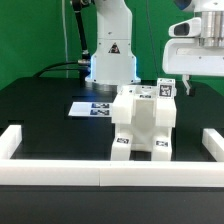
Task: Assemble chair
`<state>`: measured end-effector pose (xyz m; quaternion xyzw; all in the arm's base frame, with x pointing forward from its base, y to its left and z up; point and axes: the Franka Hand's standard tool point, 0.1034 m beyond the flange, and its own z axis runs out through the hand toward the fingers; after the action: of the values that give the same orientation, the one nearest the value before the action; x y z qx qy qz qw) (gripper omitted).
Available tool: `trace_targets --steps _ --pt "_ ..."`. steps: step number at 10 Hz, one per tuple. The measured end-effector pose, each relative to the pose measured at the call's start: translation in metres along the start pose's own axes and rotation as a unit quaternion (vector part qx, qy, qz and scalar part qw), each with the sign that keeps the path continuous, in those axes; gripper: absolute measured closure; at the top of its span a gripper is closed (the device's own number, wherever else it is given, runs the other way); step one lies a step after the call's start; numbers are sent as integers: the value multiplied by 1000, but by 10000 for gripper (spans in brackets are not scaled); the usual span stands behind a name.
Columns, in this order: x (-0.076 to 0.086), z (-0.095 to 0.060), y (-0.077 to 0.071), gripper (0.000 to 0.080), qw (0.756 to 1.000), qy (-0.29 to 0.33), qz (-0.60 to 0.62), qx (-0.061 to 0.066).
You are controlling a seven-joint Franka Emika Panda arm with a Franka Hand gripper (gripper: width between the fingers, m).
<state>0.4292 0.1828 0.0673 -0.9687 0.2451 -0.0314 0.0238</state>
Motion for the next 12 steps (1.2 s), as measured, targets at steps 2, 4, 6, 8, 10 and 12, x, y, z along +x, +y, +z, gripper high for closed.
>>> trace_targets --steps 2,4,6,8,10,12 --pt "-15 6 7 151 1000 5 -15 -2" --pt "-21 11 18 151 1000 5 -19 -7" --pt "-22 13 27 151 999 2 -30 -13" --pt "-15 14 36 151 999 2 -43 -16" --pt "1 13 50 151 997 5 -69 -19" --pt "9 12 55 151 997 6 -75 -20"
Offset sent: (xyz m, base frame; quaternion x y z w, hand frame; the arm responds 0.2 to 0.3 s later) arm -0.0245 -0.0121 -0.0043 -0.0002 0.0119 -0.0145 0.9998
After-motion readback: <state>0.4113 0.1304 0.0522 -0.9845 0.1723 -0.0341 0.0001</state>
